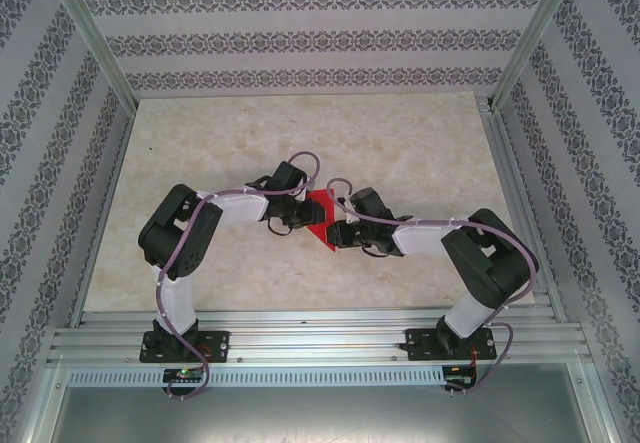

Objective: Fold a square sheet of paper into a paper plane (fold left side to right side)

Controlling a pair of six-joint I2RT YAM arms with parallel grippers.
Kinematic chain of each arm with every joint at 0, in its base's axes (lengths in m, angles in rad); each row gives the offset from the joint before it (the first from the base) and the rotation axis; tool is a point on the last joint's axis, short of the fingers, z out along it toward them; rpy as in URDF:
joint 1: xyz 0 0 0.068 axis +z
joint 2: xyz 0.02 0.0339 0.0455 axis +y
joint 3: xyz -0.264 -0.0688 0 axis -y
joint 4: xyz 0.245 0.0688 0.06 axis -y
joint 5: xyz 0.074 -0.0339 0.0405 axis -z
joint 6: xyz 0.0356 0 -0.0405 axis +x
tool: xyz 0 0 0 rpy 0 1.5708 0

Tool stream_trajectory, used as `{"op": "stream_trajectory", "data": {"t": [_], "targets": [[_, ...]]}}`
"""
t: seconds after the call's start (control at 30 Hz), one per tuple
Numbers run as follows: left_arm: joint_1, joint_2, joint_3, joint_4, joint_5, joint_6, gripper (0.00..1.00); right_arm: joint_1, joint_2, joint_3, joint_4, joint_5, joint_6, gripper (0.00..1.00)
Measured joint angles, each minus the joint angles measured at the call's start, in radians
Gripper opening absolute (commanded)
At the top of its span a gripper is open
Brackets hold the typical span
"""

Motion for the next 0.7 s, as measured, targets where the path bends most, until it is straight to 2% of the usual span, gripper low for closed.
{"op": "stream_trajectory", "data": {"t": [0.3, 0.53, 0.7], "targets": [[0.000, 0.000, 0.000, -0.002, -0.004, 0.000, 0.31, -0.095, -0.055, 0.000, -0.005, -0.049, 0.017, 0.31], [0.000, 0.000, 0.000, -0.002, -0.004, 0.000, 0.31, -0.154, 0.028, 0.055, 0.058, -0.130, 0.080, 0.35], [0.000, 0.000, 0.000, -0.002, -0.004, 0.000, 0.31, -0.154, 0.118, 0.113, 0.128, -0.198, 0.126, 0.32]]}}
